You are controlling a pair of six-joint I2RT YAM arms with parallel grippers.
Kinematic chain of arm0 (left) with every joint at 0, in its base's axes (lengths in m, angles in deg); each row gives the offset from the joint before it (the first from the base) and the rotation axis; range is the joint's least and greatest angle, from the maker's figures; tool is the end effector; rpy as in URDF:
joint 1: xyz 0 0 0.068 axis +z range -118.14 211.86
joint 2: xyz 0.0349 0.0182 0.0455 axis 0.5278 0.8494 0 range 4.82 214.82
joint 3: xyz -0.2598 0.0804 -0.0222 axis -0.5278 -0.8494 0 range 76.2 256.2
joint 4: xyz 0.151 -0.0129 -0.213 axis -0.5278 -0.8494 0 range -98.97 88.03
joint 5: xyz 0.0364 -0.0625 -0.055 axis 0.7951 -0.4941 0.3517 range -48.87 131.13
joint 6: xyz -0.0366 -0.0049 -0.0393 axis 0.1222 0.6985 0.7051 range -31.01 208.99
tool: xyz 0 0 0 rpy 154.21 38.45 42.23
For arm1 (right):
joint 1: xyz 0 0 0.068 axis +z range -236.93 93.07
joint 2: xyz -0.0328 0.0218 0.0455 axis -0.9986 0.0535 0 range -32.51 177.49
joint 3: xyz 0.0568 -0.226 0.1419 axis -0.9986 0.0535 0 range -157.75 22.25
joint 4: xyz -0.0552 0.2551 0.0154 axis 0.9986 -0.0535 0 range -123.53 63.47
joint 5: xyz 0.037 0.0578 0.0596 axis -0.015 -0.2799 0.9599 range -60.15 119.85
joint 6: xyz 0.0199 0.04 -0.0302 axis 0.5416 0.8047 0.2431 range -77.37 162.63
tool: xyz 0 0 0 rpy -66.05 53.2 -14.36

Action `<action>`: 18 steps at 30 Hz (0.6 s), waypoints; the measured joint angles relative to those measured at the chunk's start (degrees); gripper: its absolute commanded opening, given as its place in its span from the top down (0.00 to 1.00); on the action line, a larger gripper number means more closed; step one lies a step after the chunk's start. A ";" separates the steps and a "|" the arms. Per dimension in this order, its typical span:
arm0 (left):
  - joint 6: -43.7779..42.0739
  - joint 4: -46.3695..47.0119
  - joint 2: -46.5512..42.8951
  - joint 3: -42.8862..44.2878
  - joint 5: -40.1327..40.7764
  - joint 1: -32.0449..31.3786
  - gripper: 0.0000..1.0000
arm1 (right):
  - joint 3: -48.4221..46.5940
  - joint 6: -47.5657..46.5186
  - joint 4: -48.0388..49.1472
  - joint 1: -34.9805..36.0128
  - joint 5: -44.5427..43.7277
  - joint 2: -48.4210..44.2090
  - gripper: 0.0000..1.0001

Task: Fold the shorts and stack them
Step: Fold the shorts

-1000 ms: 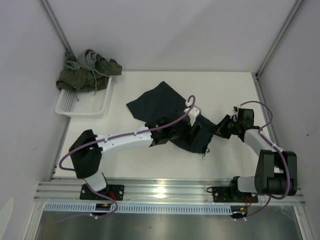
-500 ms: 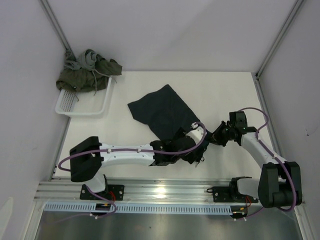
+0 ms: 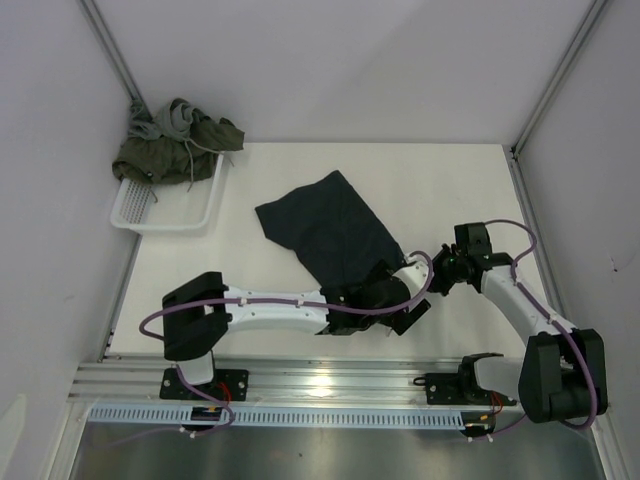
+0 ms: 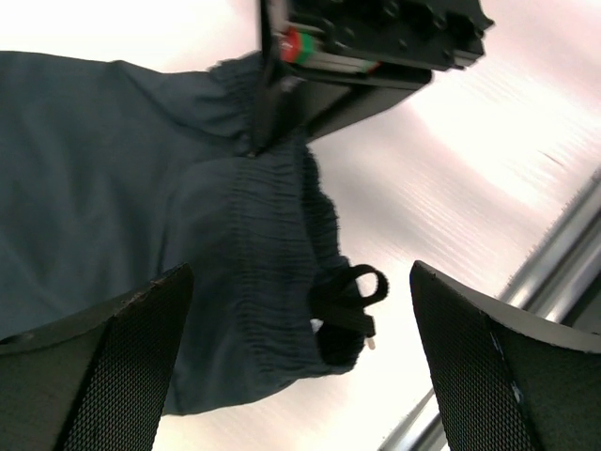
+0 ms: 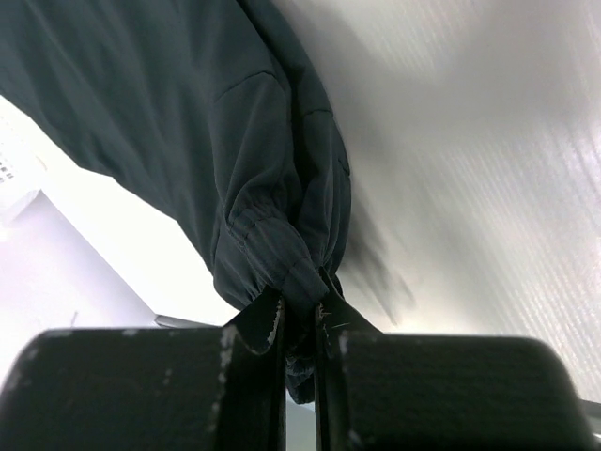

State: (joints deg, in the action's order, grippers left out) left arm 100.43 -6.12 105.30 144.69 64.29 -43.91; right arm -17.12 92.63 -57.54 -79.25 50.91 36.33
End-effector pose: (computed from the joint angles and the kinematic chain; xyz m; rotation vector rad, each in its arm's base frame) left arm 0.1102 -0.3783 0.2313 0.9616 1.9525 -0.4372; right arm 0.2167 0.0422 0.1981 0.8688 2.6185 0.7989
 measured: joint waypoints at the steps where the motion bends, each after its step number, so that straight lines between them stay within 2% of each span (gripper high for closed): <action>1: 0.00 -0.04 0.35 0.22 -0.61 -0.07 0.01 | 0.00 0.44 -0.13 0.07 0.17 -0.28 1.00; 9: 0.57 -1.79 5.35 3.85 -0.31 -0.72 0.01 | -0.02 2.10 -0.26 0.13 1.66 -1.29 1.00; 16: 3.41 -10.34 13.97 12.59 8.33 -0.79 0.03 | -0.44 2.49 -0.66 0.15 1.92 -2.58 1.00; 18: 4.26 -12.24 15.04 13.46 10.58 -0.79 0.08 | -0.72 2.49 -0.81 0.15 1.95 -2.84 1.00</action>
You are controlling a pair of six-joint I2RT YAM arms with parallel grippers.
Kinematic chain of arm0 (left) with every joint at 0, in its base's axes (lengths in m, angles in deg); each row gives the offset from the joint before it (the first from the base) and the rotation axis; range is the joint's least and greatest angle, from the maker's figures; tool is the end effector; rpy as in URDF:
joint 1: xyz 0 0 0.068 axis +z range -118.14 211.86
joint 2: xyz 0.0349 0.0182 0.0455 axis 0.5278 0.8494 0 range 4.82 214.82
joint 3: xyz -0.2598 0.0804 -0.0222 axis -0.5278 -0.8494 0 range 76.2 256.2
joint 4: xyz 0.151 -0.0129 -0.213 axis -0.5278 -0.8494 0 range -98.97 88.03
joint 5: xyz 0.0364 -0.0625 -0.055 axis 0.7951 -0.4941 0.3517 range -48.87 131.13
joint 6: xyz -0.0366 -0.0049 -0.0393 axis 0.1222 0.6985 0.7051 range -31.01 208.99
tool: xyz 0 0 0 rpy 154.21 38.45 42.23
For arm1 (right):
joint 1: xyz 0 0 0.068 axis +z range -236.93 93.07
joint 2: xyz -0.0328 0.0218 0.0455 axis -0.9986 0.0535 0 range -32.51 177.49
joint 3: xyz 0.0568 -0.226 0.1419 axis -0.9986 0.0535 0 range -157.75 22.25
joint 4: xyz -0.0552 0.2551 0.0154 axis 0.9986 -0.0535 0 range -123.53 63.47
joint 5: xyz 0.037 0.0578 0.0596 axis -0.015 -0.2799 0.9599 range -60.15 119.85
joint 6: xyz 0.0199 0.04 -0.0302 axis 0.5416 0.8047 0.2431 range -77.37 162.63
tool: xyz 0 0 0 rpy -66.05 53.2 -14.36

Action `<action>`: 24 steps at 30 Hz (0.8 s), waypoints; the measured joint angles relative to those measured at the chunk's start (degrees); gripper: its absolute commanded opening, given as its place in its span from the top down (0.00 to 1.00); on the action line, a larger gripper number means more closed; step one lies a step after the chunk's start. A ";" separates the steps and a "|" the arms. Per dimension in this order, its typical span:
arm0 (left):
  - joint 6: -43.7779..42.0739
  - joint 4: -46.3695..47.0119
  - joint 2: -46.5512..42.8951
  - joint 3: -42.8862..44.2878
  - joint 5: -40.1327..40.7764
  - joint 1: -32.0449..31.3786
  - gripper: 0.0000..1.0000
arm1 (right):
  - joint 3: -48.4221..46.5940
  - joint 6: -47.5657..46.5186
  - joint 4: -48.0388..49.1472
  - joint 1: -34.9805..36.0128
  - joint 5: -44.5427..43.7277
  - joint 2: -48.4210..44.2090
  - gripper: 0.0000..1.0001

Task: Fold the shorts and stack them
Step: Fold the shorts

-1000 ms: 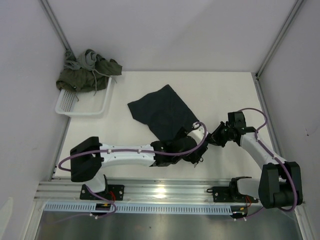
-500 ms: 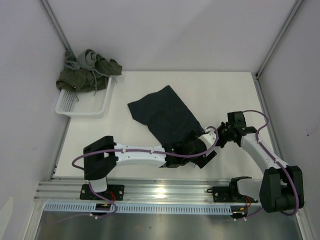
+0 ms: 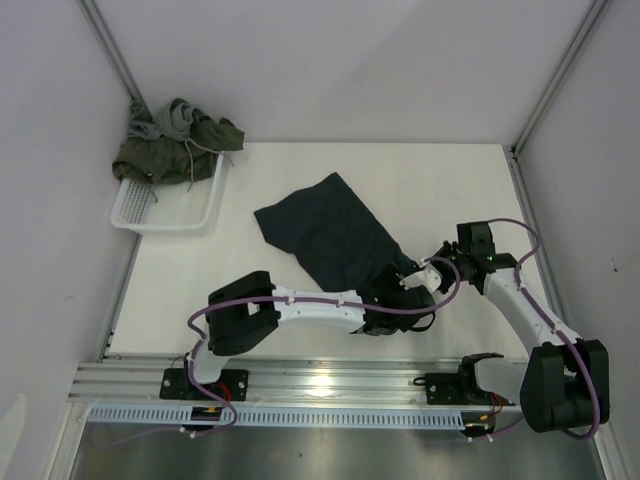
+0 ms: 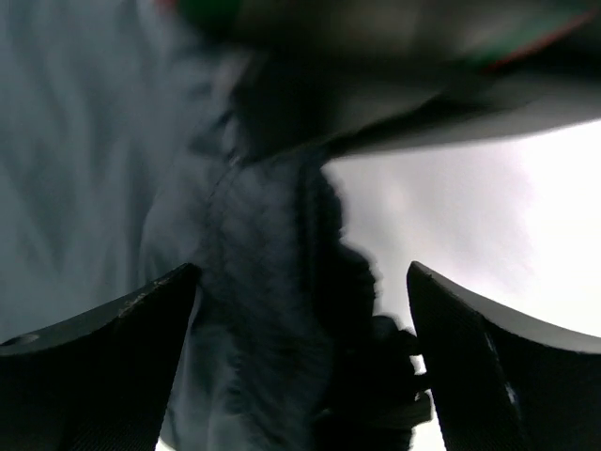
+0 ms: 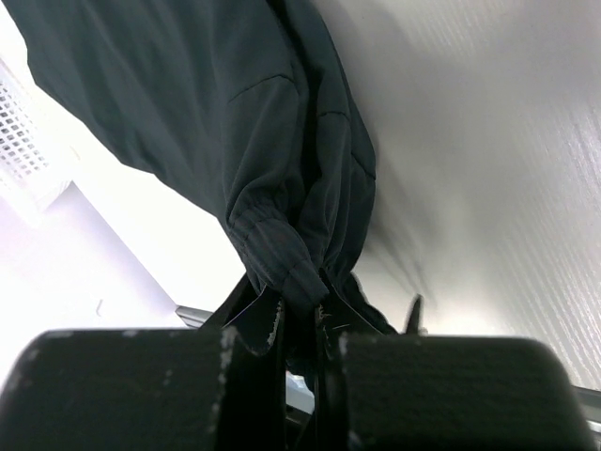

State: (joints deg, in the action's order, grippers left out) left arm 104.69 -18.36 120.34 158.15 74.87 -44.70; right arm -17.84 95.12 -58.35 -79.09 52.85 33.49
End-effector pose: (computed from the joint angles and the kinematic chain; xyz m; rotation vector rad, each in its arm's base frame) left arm 0.1209 -0.4211 0.1870 0.9251 2.0661 -0.1182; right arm 0.2123 0.0433 0.2113 0.8853 2.5775 0.8741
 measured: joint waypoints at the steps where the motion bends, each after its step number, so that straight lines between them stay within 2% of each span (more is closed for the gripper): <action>1: 0.39 -0.98 0.09 0.00 0.83 0.00 0.10 | -0.13 -0.02 -0.07 0.00 0.02 -0.02 1.00; 3: 0.87 -2.03 0.09 0.00 1.95 0.00 0.23 | -0.13 -0.04 -0.09 0.00 0.35 0.00 1.00; 4: 1.05 -2.36 0.09 0.00 2.43 0.00 0.34 | -0.13 -0.11 -0.07 0.00 0.46 0.02 1.00; 6: 1.29 -3.06 0.09 0.00 3.02 0.00 0.46 | -0.15 -0.33 -0.02 0.00 0.70 0.13 1.00; 7: 1.38 -3.39 0.09 0.00 3.21 0.00 0.56 | -0.17 -0.55 -0.02 0.00 0.81 0.31 1.00; 10: 1.40 -3.48 0.09 -0.20 3.23 0.02 0.68 | -0.55 -1.27 0.20 -0.02 0.81 1.36 1.00; 13: 1.38 -3.06 -0.02 -0.83 2.71 0.02 0.74 | -0.92 -2.34 0.96 -0.26 1.07 3.48 1.00; 17: 1.27 -2.73 -0.02 -0.94 1.99 0.20 0.72 | -1.60 -3.61 1.31 -1.60 2.34 6.51 1.00; 20: 1.22 -1.95 -0.13 -0.94 1.81 0.28 0.75 | -2.40 -4.63 1.60 -2.95 3.34 8.63 1.00; 24: 0.85 -1.18 -0.52 -0.94 1.36 0.55 0.99 | -3.69 -6.05 1.84 -4.11 5.33 10.88 1.00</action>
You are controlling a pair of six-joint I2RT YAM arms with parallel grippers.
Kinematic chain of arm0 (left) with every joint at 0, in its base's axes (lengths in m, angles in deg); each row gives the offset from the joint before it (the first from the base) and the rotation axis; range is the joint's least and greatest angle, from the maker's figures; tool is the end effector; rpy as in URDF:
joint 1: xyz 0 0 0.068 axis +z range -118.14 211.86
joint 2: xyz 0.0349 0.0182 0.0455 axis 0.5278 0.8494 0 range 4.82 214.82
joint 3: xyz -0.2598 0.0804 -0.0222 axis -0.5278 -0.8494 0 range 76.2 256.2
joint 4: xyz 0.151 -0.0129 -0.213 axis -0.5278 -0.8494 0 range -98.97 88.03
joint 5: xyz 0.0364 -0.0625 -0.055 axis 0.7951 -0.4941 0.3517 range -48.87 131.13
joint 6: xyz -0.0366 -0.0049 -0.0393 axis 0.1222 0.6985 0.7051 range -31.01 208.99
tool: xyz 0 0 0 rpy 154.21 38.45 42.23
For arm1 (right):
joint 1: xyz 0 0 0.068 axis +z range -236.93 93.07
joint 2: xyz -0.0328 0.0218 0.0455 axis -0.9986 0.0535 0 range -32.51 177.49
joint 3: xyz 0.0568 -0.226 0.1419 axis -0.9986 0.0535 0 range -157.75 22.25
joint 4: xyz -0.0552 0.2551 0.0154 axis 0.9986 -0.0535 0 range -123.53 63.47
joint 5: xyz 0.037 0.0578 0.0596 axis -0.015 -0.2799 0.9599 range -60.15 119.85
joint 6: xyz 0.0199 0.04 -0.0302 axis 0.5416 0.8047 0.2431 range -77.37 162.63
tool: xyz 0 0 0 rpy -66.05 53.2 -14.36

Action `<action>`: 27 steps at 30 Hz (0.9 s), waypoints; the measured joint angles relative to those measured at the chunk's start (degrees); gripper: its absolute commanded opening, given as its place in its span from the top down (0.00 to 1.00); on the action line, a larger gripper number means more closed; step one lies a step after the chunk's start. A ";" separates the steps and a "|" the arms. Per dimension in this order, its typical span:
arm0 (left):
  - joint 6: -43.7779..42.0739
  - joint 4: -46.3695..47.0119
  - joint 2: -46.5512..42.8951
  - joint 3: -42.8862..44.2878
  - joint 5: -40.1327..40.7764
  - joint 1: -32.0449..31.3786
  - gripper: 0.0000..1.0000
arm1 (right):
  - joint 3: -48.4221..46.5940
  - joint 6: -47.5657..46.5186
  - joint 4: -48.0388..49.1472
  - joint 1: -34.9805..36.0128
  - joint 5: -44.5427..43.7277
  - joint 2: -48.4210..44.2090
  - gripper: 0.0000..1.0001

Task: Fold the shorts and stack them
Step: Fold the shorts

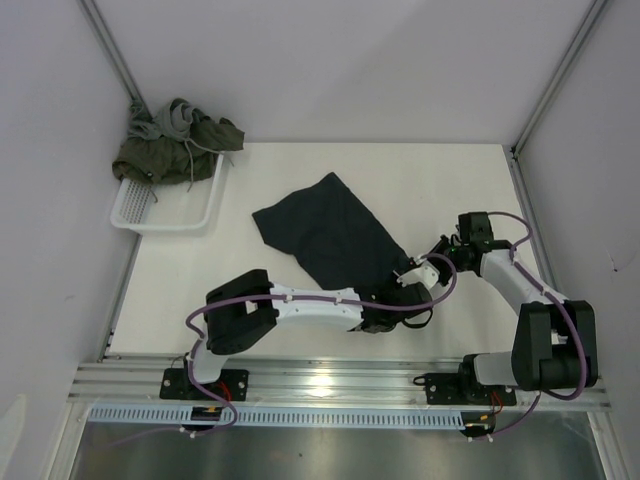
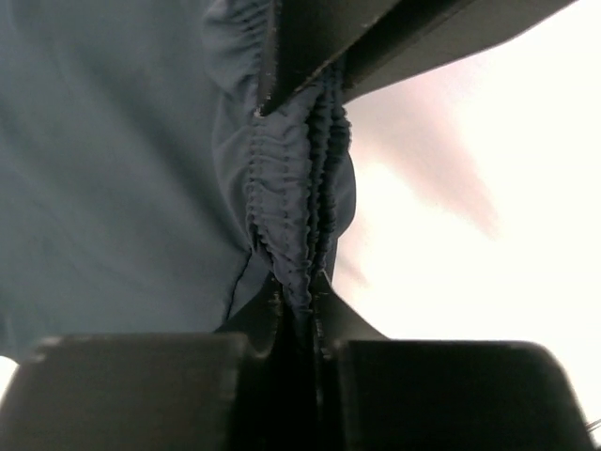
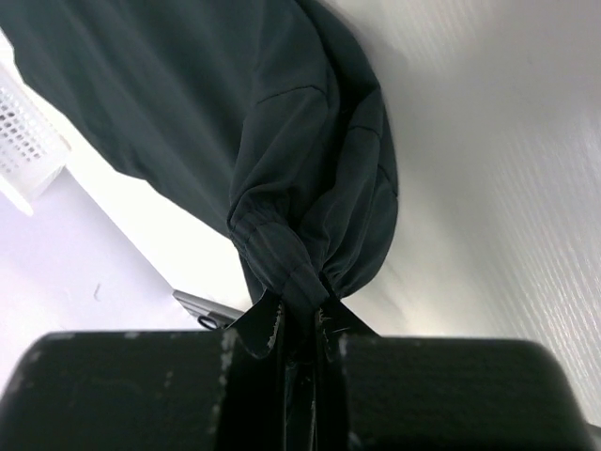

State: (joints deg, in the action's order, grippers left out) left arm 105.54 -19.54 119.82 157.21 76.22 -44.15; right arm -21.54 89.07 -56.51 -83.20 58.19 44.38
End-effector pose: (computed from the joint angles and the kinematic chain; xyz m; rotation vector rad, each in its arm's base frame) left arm 0.1243 -0.4146 0.1848 0.9019 2.0806 -0.0754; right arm 0.2442 0.0329 0.1932 0.8563 2.6519 0.9183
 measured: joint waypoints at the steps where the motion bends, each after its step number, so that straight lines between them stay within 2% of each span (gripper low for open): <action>1: 0.02 0.20 -0.02 0.00 -0.50 0.20 1.00 | -0.11 -0.28 0.35 -0.17 0.52 0.26 0.98; 3: -0.02 0.52 -0.02 0.00 -1.38 0.63 1.00 | -0.15 -1.09 1.31 -0.48 1.46 0.46 0.86; 4: -0.02 0.74 -0.02 0.02 -1.90 0.85 1.00 | -0.13 -1.31 1.79 -0.59 1.79 0.46 0.60; 6: 0.02 0.96 -0.02 0.22 -3.08 1.27 1.00 | 0.09 -1.36 3.48 -0.85 2.19 0.20 0.23; 7: 0.04 0.94 -0.02 0.22 -3.78 1.40 1.00 | 0.31 -1.38 4.68 -1.09 2.14 -0.20 0.18; 10: 0.17 0.79 0.02 0.39 -5.55 1.70 1.00 | 1.33 -2.10 6.67 -1.64 1.84 -3.08 0.12; 23: 0.44 -0.63 2.49 7.58 -6.73 2.45 1.00 | 3.69 -0.39 7.02 -1.14 1.27 -9.18 0.11; 26: 0.42 -1.22 3.98 9.99 -5.99 2.54 1.00 | 3.82 0.39 6.67 -0.57 1.14 -9.99 0.13; 27: 0.42 -1.51 4.55 10.78 -5.62 2.56 1.00 | 3.82 0.50 6.67 -0.35 0.96 -10.01 0.16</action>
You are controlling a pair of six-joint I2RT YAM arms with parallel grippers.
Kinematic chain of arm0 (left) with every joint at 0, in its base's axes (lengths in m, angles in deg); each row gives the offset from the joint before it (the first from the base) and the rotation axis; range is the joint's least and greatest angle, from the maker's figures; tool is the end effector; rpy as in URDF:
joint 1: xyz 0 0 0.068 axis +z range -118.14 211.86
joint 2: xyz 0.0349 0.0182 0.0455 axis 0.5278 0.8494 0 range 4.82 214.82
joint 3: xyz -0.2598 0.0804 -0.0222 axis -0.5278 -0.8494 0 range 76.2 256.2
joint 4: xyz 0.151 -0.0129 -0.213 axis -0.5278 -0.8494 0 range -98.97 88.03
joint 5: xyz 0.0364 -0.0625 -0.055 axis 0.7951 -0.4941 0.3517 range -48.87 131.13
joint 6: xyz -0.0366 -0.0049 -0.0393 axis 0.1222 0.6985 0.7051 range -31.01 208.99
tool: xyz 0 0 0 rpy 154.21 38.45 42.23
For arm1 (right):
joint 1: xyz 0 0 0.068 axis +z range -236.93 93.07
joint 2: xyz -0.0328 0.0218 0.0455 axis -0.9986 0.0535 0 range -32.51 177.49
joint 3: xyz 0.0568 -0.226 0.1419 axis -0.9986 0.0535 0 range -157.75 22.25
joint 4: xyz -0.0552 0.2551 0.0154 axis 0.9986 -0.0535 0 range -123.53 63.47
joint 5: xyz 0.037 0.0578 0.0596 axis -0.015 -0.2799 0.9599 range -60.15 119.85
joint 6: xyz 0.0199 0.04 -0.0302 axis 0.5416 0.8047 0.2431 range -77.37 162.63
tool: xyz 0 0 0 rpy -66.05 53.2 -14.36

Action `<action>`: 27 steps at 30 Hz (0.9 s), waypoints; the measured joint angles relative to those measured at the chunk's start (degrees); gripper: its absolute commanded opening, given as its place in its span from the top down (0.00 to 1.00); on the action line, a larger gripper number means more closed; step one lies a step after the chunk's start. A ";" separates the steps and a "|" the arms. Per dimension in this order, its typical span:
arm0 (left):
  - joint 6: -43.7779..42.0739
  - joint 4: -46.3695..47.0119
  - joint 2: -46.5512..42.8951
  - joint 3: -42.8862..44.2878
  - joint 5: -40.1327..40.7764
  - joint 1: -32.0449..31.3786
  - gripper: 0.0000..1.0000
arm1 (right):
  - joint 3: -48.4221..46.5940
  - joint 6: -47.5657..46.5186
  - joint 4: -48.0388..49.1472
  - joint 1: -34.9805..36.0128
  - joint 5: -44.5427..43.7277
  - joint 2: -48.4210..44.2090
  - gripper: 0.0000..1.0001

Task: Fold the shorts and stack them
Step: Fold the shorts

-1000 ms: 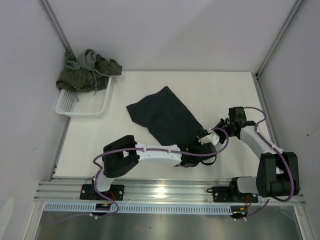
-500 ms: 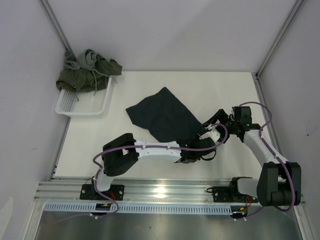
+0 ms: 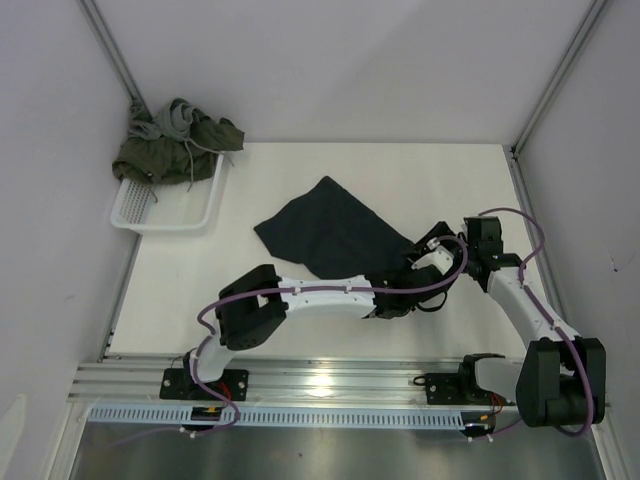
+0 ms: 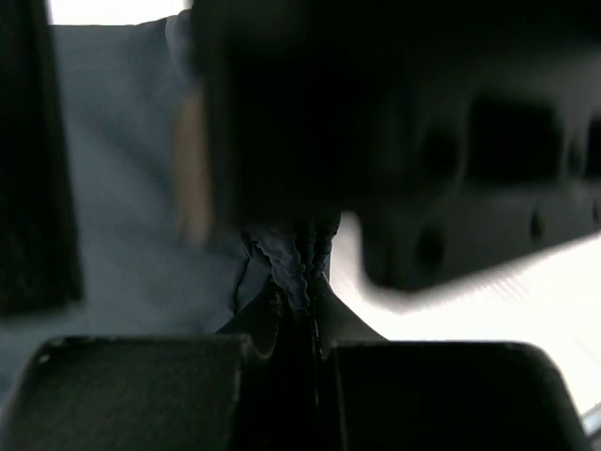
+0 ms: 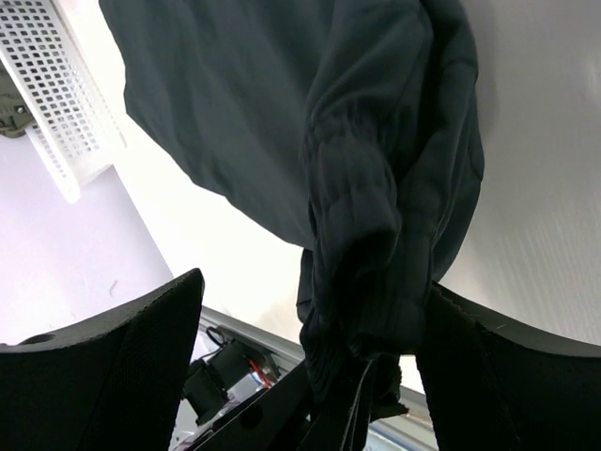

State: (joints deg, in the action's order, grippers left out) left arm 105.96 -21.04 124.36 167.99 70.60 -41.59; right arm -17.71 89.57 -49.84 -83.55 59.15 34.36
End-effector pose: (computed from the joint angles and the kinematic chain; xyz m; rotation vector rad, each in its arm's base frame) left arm 0.1496 -0.4425 0.2057 0.8603 2.0982 -0.2155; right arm 0.2278 0.0310 0.2182 0.7214 2.4549 0.9946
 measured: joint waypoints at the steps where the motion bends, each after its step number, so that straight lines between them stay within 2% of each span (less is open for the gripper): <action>1: 0.00 -0.20 0.52 0.63 0.35 0.00 1.00 | 0.00 0.15 -0.04 0.24 -0.24 0.00 0.18; 5: 0.26 -2.60 2.03 3.32 1.99 0.15 1.00 | 0.39 1.14 -0.07 0.37 -2.43 0.04 0.29; 13: 0.59 -4.72 3.76 6.69 3.17 0.59 1.00 | 1.20 2.10 0.17 0.87 -6.45 0.17 0.35; 15: 0.55 -4.92 3.93 6.97 3.13 0.59 1.00 | 2.10 2.45 0.96 1.05 -6.38 0.59 0.42; 19: 0.57 -4.76 3.98 7.04 2.89 0.59 1.00 | 3.61 3.02 2.08 1.55 -5.92 1.95 0.49; 21: 0.57 -4.20 3.98 6.99 2.64 0.59 1.00 | 3.85 3.39 2.75 1.60 -5.49 2.54 0.55; 25: 0.52 -2.45 3.91 6.29 2.47 0.59 1.00 | 3.89 3.61 4.09 1.27 -4.66 3.28 0.78; 27: 0.50 -1.14 3.67 5.49 2.47 0.59 1.00 | 3.89 3.65 4.26 0.57 -4.26 3.45 0.83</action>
State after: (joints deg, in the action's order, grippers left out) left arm 106.46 -22.18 128.04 173.47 73.07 -41.00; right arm -13.82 93.22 -45.58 -82.99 54.89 37.82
